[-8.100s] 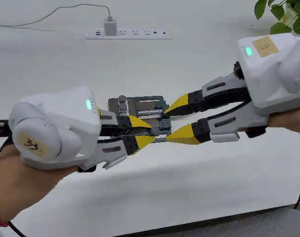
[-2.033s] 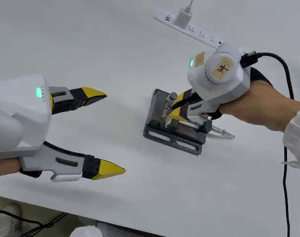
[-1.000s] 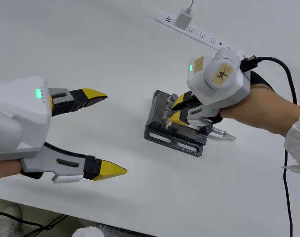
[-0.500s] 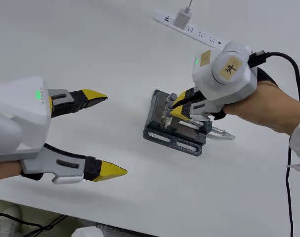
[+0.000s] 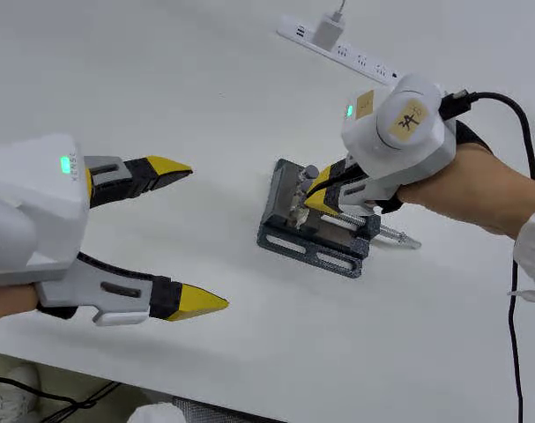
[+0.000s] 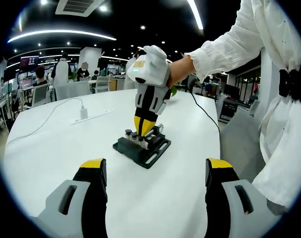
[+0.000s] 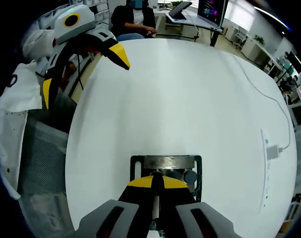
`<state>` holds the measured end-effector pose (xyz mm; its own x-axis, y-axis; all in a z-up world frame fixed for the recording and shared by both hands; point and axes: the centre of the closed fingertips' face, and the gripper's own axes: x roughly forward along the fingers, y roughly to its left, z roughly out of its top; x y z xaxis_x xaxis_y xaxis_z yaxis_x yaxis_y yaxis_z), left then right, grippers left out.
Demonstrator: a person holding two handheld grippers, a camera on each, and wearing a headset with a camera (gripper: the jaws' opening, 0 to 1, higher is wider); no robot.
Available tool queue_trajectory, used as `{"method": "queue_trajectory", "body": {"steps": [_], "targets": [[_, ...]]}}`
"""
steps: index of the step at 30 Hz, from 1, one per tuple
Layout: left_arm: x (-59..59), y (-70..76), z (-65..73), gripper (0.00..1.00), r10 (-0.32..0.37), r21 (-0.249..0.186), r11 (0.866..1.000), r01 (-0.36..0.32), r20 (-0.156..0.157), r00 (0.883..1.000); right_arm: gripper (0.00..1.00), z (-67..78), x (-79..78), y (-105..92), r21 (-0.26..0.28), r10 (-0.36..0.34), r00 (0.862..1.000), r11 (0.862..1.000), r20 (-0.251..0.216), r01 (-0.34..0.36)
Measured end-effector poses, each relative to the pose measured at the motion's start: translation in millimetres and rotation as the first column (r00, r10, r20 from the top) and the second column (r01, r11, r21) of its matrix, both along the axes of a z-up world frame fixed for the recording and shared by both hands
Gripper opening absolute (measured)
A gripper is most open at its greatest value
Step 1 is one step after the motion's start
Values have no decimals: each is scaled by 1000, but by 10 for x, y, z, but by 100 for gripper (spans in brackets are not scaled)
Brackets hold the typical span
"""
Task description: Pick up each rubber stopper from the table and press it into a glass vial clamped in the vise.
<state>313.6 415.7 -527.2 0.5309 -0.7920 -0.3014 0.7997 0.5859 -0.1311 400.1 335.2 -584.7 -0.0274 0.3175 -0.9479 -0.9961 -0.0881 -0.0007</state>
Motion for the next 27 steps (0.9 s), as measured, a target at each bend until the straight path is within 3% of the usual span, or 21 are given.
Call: {"method": "queue_trajectory", "body": {"steps": [17, 27], "targets": [[21, 5, -2, 81, 8, -1, 1000, -8, 3, 1000, 0, -48, 41, -11, -66, 33, 999, 997, -32, -35], [35, 9, 7, 81, 11, -1, 1000, -11, 5, 1000, 0, -38, 0, -33, -70, 45, 999, 996, -25, -46]]}}
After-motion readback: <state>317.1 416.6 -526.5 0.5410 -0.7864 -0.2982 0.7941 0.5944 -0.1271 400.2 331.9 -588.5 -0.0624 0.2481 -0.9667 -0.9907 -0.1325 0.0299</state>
